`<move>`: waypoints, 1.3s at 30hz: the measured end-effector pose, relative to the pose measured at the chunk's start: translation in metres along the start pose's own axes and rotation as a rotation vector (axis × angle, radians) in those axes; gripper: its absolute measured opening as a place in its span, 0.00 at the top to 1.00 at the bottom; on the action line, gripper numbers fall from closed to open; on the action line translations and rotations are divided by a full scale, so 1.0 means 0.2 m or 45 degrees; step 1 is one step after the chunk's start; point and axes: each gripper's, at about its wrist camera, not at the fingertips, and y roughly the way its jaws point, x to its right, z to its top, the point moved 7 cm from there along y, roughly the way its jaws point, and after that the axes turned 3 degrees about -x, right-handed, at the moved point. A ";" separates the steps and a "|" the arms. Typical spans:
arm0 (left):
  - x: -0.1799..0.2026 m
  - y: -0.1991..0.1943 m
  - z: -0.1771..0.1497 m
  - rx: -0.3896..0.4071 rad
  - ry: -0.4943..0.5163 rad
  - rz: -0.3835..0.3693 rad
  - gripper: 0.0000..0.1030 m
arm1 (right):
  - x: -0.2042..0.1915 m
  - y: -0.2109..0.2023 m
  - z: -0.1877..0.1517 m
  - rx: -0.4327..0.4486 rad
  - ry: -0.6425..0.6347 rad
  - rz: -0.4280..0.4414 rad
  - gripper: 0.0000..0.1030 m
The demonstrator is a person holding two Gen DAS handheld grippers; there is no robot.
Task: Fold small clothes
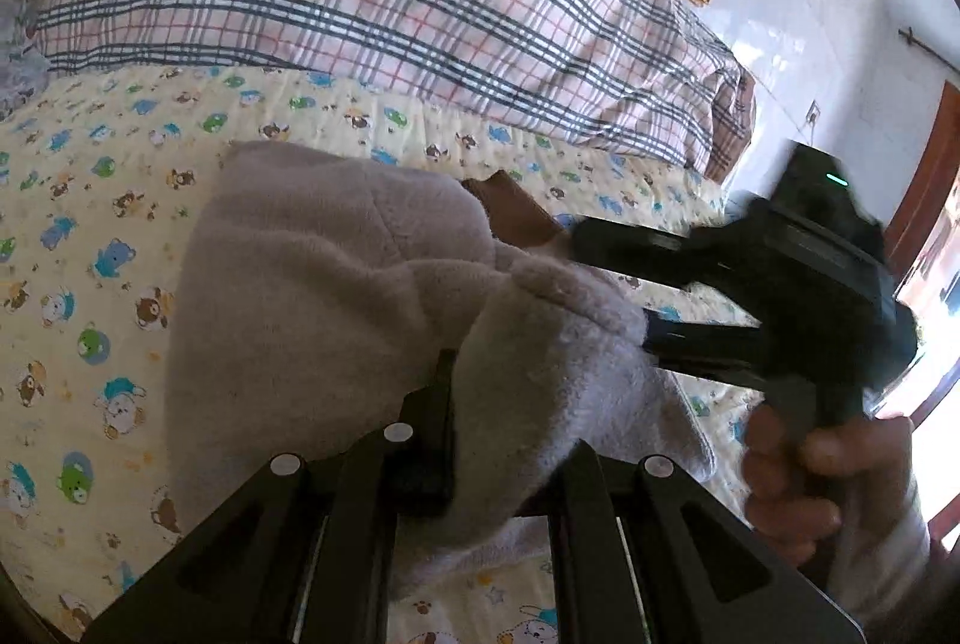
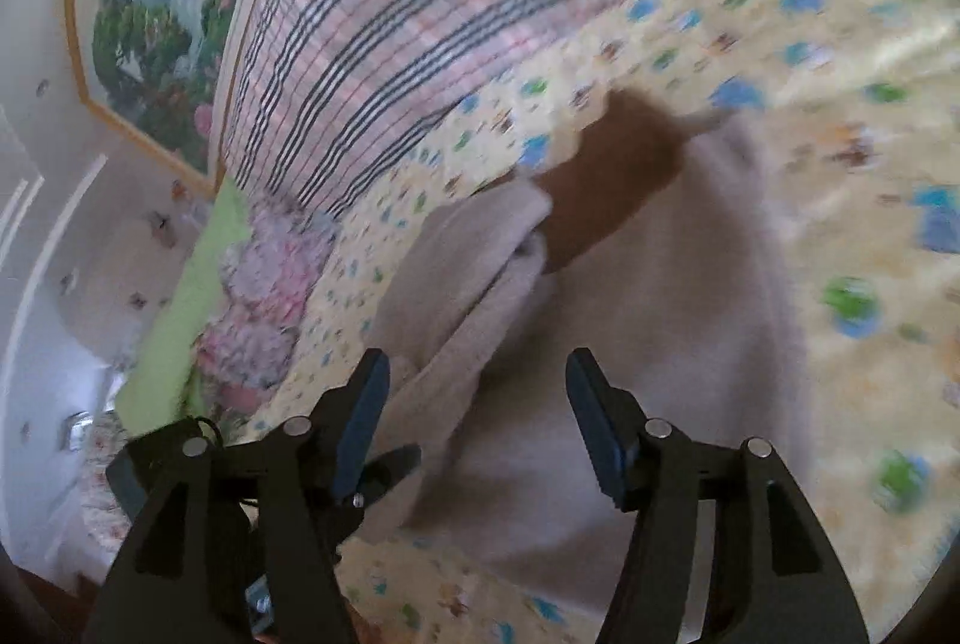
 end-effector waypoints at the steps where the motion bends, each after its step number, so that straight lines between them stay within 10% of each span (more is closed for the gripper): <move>1: 0.00 0.00 0.00 0.002 0.009 0.004 0.94 | 0.00 0.06 0.02 -0.038 0.018 0.026 0.39; 6: 0.03 -0.01 -0.03 0.006 0.065 0.052 0.94 | -0.01 0.32 0.07 -0.178 0.073 0.095 0.44; 9: 0.06 -0.01 -0.01 0.012 0.076 0.078 0.94 | -0.01 0.42 0.09 -0.215 0.043 0.026 0.83; 17: 0.39 0.00 0.09 0.109 0.215 -0.027 0.93 | -0.20 0.09 0.30 -0.039 -0.242 0.022 0.85; 26: 0.51 0.33 -0.15 -0.055 0.331 -0.002 0.92 | 0.23 0.03 0.30 -0.082 -0.230 -0.200 0.85; 39: 0.48 0.10 -0.28 -0.143 0.364 -0.144 0.57 | 0.33 -0.19 0.26 0.083 -0.102 -0.268 0.74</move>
